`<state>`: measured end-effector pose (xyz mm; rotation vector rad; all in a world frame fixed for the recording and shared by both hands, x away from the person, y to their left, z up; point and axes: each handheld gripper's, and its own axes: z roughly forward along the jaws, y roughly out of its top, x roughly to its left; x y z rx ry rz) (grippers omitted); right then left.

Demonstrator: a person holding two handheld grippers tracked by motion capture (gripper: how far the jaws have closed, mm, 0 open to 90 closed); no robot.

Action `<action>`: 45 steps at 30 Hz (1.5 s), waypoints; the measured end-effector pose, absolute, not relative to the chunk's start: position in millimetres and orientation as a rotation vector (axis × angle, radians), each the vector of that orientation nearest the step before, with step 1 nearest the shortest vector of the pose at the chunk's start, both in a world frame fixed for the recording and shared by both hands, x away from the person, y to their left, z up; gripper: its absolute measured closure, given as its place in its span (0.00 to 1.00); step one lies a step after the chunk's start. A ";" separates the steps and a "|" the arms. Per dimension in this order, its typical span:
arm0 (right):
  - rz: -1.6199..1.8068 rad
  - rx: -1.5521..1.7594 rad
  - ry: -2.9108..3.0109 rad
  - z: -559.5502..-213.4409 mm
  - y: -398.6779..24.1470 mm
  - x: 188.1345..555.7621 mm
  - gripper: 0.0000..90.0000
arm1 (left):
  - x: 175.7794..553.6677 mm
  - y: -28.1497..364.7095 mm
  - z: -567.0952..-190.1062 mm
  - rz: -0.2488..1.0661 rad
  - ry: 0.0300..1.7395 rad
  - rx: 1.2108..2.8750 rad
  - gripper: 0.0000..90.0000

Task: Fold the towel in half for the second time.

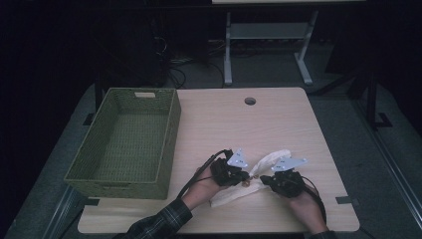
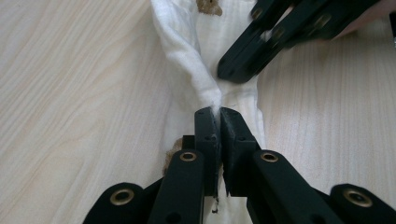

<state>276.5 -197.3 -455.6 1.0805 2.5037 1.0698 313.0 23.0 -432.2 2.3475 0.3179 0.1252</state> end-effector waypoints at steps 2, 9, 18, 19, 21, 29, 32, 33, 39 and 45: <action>1.079 1.087 2.517 -455.0 -203.8 271.4 1.00 | 313.0 22.8 -432.1 0.126 0.310 2.354 0.95; 1.061 1.086 2.554 -464.8 -205.0 271.1 1.00 | 307.9 16.2 -435.9 0.105 0.298 2.364 0.94; 1.053 1.086 2.543 -464.8 -203.7 276.0 1.00 | 304.0 9.4 -447.5 0.028 0.292 2.386 0.84; 1.053 1.083 2.540 -463.9 -205.4 275.2 1.00 | 303.8 9.7 -446.1 0.021 0.301 2.369 0.82; 1.057 1.093 2.529 -461.6 -209.6 272.8 1.00 | 304.1 12.1 -440.2 0.020 0.303 2.349 0.75; 1.065 1.142 2.503 -460.8 -223.3 271.7 1.00 | 314.8 37.3 -416.3 -0.009 0.328 2.265 0.70; 1.065 1.140 2.503 -459.5 -223.4 271.4 1.00 | 321.1 46.2 -417.6 -0.021 0.343 2.262 0.73; 1.064 1.138 2.502 -459.7 -223.4 271.5 1.00 | 323.6 48.4 -418.8 -0.028 0.346 2.267 0.74; 1.081 1.124 2.486 -455.8 -222.9 270.2 1.00 | 322.7 42.6 -431.5 -0.090 0.326 2.314 0.82; 1.146 1.077 2.441 -436.9 -224.4 264.7 1.00 | 312.5 30.2 -439.7 -0.087 0.289 2.357 0.82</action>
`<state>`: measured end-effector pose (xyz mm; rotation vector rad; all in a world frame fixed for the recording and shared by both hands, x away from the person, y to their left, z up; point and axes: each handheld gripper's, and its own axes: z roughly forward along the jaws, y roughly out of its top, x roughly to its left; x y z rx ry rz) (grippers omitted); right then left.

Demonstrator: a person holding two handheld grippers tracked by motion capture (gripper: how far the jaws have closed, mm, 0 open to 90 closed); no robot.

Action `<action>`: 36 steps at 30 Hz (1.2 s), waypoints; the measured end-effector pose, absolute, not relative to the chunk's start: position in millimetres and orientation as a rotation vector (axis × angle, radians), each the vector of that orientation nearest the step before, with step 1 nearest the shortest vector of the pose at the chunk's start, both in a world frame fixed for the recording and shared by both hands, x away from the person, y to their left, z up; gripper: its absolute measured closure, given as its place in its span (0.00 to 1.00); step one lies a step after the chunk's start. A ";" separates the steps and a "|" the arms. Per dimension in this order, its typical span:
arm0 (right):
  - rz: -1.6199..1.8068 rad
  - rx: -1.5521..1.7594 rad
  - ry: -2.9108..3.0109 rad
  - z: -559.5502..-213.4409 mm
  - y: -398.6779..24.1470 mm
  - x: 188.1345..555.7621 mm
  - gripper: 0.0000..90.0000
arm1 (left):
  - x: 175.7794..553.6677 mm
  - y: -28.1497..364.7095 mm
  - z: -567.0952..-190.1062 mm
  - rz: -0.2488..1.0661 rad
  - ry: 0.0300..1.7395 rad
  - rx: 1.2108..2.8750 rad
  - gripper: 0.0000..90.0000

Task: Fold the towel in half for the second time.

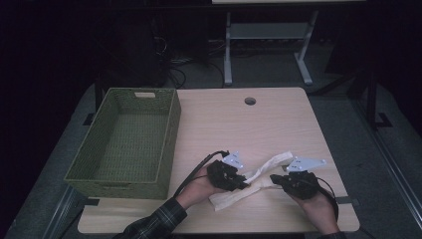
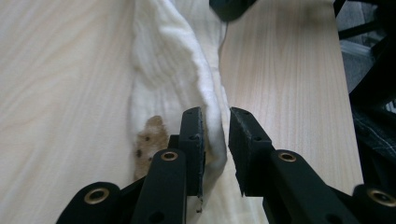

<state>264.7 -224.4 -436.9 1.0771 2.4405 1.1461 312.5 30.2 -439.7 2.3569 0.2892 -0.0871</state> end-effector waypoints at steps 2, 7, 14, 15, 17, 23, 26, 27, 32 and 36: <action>1.174 1.055 2.425 -428.2 -222.8 263.3 1.00 | 310.2 27.2 -442.3 -0.096 0.282 2.373 0.82; 1.185 1.038 2.419 -418.7 -214.8 276.9 1.00 | 306.4 21.3 -448.5 -0.090 0.274 2.403 0.82; 1.141 1.073 2.415 -428.1 -212.0 299.6 1.00 | 304.7 19.2 -451.1 -0.082 0.265 2.425 0.82; 1.135 1.082 2.416 -430.2 -212.5 299.4 1.00 | 304.8 19.3 -450.9 -0.081 0.261 2.427 0.82; 1.116 1.097 2.431 -435.0 -215.8 296.6 1.00 | 304.2 20.2 -449.3 -0.079 0.270 2.422 0.81; 1.087 1.137 2.457 -449.3 -225.1 288.2 1.00 | 306.4 34.9 -426.8 -0.037 0.292 2.347 0.76; 1.069 1.151 2.477 -454.0 -225.3 286.1 1.00 | 312.5 48.2 -413.9 0.009 0.327 2.302 0.76; 1.063 1.152 2.480 -455.3 -225.6 285.6 1.00 | 316.0 53.8 -410.0 0.023 0.341 2.291 0.77; 1.040 1.153 2.500 -460.5 -227.3 284.1 1.00 | 334.9 75.1 -406.9 0.102 0.432 2.265 0.85; 1.044 1.168 2.503 -463.0 -228.8 284.0 1.00 | 344.3 76.5 -422.0 0.094 0.457 2.315 0.99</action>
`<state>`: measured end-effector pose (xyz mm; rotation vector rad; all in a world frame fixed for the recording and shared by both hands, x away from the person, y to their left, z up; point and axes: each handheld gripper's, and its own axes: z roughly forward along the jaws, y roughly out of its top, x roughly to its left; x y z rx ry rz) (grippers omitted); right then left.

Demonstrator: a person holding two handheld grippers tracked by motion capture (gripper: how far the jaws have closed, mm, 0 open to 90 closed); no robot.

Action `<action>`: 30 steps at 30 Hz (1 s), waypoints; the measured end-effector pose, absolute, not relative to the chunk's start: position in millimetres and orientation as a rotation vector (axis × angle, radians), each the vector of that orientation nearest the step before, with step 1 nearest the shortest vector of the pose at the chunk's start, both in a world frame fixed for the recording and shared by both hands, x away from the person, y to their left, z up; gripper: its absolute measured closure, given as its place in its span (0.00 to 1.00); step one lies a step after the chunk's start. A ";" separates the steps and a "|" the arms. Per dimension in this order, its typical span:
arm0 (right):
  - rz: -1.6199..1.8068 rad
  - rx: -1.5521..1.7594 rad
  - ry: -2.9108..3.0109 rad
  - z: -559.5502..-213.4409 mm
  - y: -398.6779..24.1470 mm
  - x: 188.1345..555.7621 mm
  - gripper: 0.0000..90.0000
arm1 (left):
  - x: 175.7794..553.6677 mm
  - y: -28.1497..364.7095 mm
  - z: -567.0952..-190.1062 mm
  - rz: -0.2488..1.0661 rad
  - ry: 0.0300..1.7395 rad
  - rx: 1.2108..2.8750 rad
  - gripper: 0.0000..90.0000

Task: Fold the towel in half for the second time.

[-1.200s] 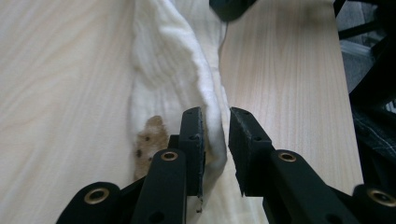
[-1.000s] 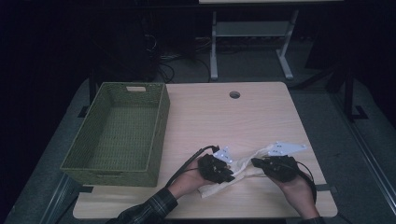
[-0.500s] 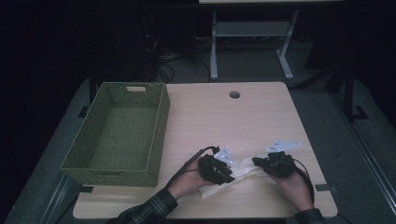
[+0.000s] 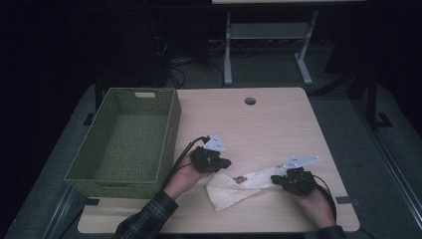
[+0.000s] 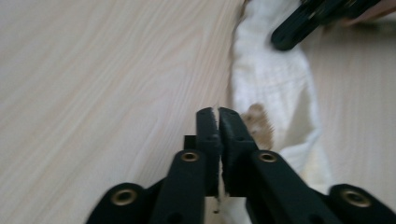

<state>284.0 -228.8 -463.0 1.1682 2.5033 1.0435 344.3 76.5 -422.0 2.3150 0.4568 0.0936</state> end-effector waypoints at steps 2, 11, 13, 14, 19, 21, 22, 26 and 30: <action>1.041 1.166 2.502 -463.2 -228.9 284.1 1.00 | 343.1 76.1 -428.3 0.063 0.472 2.331 0.99; 1.040 1.162 2.498 -463.8 -229.6 284.4 1.00 | 305.5 85.4 -428.4 0.003 0.427 2.340 0.99; 1.040 1.159 2.498 -463.7 -229.4 284.6 1.00 | 297.0 86.8 -432.8 -0.009 0.419 2.355 0.99; 1.038 1.159 2.498 -463.6 -229.2 284.6 1.00 | 293.5 87.2 -435.3 -0.017 0.416 2.361 0.99; 1.035 1.157 2.496 -463.4 -229.4 285.1 1.00 | 280.1 85.3 -450.0 -0.058 0.407 2.405 0.99; 1.040 1.161 2.492 -463.3 -230.2 285.5 1.00 | 276.5 83.0 -455.2 -0.058 0.405 2.431 0.99; 1.041 1.163 2.488 -462.5 -231.0 285.4 1.00 | 276.6 82.5 -456.1 -0.057 0.403 2.424 0.99; 1.050 1.183 2.427 -454.0 -242.9 284.4 1.00 | 277.5 83.2 -455.8 -0.057 0.409 2.428 0.99; 1.028 1.228 2.378 -451.9 -263.3 283.1 1.00 | 276.8 82.7 -455.8 -0.037 0.414 2.427 0.99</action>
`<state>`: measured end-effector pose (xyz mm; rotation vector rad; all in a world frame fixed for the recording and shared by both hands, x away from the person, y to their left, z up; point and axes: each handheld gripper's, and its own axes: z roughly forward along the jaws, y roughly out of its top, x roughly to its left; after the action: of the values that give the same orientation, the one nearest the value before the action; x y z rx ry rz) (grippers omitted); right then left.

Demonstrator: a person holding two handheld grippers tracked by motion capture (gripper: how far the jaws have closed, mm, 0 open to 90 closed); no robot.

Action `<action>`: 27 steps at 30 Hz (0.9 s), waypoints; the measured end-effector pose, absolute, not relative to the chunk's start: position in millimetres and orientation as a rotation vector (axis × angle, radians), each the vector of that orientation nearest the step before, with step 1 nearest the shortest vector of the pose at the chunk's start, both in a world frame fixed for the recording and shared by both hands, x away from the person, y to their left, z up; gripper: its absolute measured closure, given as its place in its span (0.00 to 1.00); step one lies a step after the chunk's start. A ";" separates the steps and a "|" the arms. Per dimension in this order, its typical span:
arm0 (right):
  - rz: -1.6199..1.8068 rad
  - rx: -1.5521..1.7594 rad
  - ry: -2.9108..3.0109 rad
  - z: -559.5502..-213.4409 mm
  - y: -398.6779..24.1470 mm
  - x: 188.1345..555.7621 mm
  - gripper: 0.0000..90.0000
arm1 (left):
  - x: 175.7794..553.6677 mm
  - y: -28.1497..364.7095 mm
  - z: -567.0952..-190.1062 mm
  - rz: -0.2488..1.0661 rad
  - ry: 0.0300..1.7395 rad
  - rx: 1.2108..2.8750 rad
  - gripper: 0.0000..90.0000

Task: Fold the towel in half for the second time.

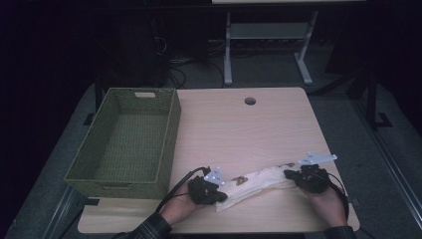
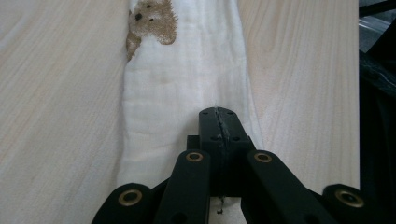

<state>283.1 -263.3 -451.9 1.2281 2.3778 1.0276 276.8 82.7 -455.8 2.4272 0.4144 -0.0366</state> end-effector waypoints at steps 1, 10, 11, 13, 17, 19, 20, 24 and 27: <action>1.027 1.247 2.374 -452.3 -267.7 282.1 1.00 | 277.0 82.8 -455.5 -0.026 0.413 2.431 0.99; 0.991 1.261 2.415 -464.6 -272.2 279.3 1.00 | 285.8 94.1 -453.7 0.026 0.482 2.443 0.99; 0.994 1.257 2.417 -464.8 -271.4 279.4 1.00 | 286.6 95.1 -453.3 0.041 0.485 2.445 0.99; 0.989 1.264 2.420 -464.6 -269.5 278.5 1.00 | 287.4 96.2 -451.5 0.053 0.485 2.445 0.99; 1.000 1.263 2.418 -465.2 -270.3 279.0 1.00 | 290.6 96.6 -442.9 0.091 0.480 2.427 0.94; 0.998 1.266 2.418 -465.1 -270.1 278.8 1.00 | 294.9 96.7 -438.3 0.108 0.485 2.409 0.89; 0.998 1.265 2.418 -465.1 -270.1 278.7 1.00 | 298.5 95.6 -437.1 0.108 0.494 2.399 0.86; 1.002 1.266 2.417 -465.3 -270.5 278.6 1.00 | 312.1 88.5 -438.3 0.110 0.490 2.412 0.72; 1.002 1.272 2.417 -465.2 -270.3 278.4 1.00 | 317.9 82.5 -443.6 0.081 0.501 2.408 0.62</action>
<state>278.4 -270.3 -465.2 1.2717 2.4167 1.0020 317.9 82.5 -443.6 2.4082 0.5011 0.0810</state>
